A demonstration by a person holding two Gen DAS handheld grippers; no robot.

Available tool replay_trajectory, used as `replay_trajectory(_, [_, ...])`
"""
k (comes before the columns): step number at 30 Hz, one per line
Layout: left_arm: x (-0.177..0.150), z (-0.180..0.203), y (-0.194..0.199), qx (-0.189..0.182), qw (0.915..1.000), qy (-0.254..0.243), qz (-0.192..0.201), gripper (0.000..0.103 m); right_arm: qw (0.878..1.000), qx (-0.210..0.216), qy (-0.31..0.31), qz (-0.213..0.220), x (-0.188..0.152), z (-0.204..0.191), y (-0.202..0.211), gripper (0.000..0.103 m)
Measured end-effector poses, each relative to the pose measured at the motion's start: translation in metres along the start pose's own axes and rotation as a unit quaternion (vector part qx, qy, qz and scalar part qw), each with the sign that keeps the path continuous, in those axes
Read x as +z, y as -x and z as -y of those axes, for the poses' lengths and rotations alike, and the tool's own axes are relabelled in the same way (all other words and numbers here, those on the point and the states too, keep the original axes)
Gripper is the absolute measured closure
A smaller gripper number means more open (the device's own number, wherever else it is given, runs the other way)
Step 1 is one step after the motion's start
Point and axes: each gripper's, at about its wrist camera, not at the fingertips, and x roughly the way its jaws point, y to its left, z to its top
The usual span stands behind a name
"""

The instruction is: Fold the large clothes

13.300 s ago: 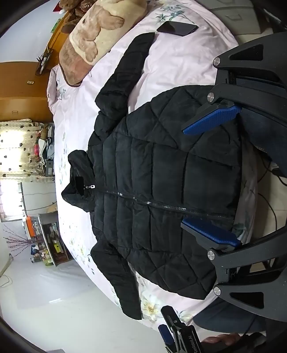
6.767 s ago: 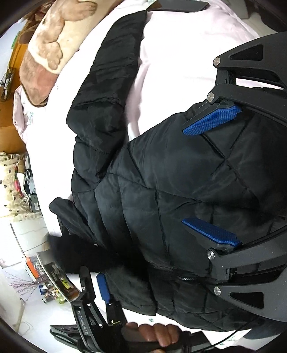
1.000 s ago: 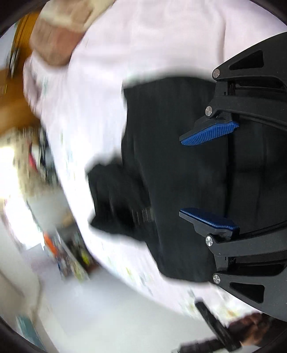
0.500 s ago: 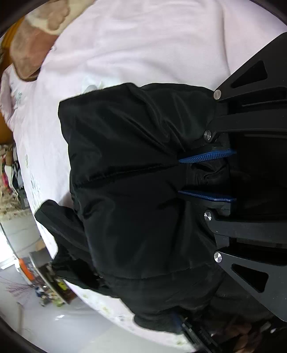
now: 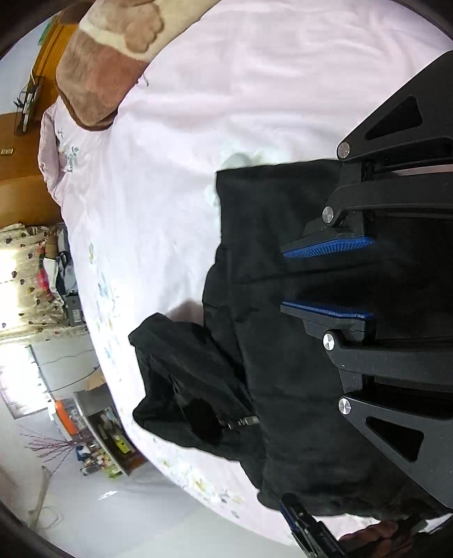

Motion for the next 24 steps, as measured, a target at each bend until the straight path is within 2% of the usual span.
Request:
replay_trajectory(2, [-0.004,-0.003,-0.022,0.003,0.9999,0.002,-0.016,0.054,1.0,-0.011,0.005,-0.02,0.003,0.0,-0.018,0.077])
replay_trajectory(6, [-0.016,-0.003,-0.042,0.011,0.9999,-0.011,-0.006,0.053,0.998,-0.024,0.031,-0.055,-0.009,0.001,-0.048,0.077])
replay_trajectory(10, [-0.02,0.0,-0.047,0.019,0.9997,-0.016,-0.003,0.053,0.997,-0.036,0.032,-0.056,-0.014,-0.001,-0.057,0.077])
replay_trajectory(14, [-0.01,-0.005,-0.028,0.004,0.9999,-0.007,-0.01,0.055,0.997,-0.041,0.028,-0.056,-0.007,0.0,-0.041,0.077])
replay_trajectory(17, [-0.008,-0.008,0.008,-0.013,0.9998,-0.001,0.017,0.055,1.0,-0.015,0.02,-0.019,-0.005,-0.006,-0.001,0.077])
replay_trajectory(20, [-0.021,-0.005,0.042,-0.035,0.9982,-0.009,0.048,0.055,1.0,0.01,0.021,0.003,-0.015,-0.017,0.027,0.077])
replay_trajectory(22, [-0.034,-0.002,0.044,-0.035,0.9982,-0.02,0.044,0.055,0.999,0.025,0.03,0.005,-0.029,-0.027,0.036,0.077])
replay_trajectory(24, [-0.046,-0.002,0.03,-0.022,0.9991,-0.03,0.02,0.056,0.998,0.025,0.049,-0.013,-0.042,-0.038,0.027,0.077])
